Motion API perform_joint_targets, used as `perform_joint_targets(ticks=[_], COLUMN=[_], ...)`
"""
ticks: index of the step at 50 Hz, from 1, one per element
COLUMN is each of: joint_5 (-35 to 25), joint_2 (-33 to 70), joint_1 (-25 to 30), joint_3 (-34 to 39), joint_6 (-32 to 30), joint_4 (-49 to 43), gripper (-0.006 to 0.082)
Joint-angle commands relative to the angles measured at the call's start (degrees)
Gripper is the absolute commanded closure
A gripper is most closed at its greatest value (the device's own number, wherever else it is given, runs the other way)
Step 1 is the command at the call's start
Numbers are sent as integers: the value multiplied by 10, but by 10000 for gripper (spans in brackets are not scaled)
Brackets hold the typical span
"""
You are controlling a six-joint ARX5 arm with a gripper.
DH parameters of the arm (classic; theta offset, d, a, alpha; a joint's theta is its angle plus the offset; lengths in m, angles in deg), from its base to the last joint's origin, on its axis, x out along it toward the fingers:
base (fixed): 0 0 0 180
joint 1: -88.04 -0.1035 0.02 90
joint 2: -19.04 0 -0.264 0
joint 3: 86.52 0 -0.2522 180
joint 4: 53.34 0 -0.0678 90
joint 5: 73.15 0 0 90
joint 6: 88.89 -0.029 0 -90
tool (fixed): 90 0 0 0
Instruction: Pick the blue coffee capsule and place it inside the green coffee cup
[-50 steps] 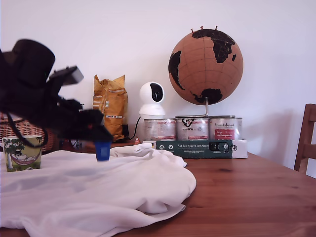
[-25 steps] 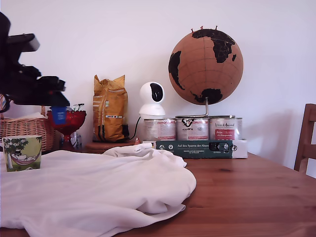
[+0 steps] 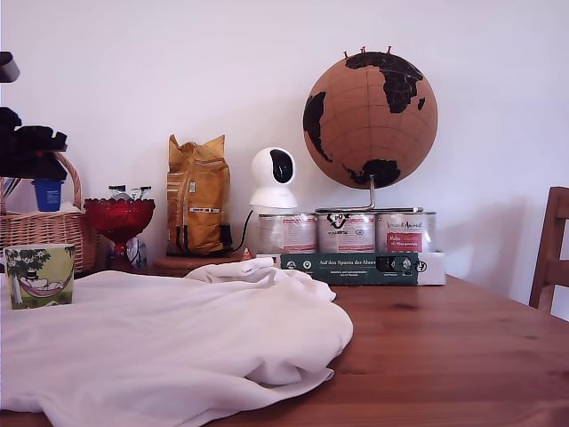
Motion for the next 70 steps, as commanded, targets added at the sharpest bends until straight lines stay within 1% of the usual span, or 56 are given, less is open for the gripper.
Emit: perform_joint_targets(ticks=[1,12,15,20,21,27,32,34,36,39,40,42,44,46,55,70], joint_5=[-1,-2,-3,-2,-2,-8,-17,-18,-21,-32,-35,-35,-35,-35,-35,-34], joint_2=[16,18,18,18,18,17,13,12,9,1,-3,-9,-19,-30,-89,-168], joint_1=[-9,-14,-14,-14,-14,-14,-14,-13,-13,-13,-13,-13,-13,-13,-13,-2], joint_3=[3,3,3,3,2,2,2,1,1,1,1,1,1,1,1,2], joint_6=[2,1,1,2,2,2,3,11,13,13,13,13,13,13,14,58], joint_4=[3,-15,-14,-16,-16,-21,-27,-31,-38,-48,-52,-58,-65,-72,-122,-204], gripper=[538,535,510,380,368,365,337,358,427,596,673,798,776,789,789,789])
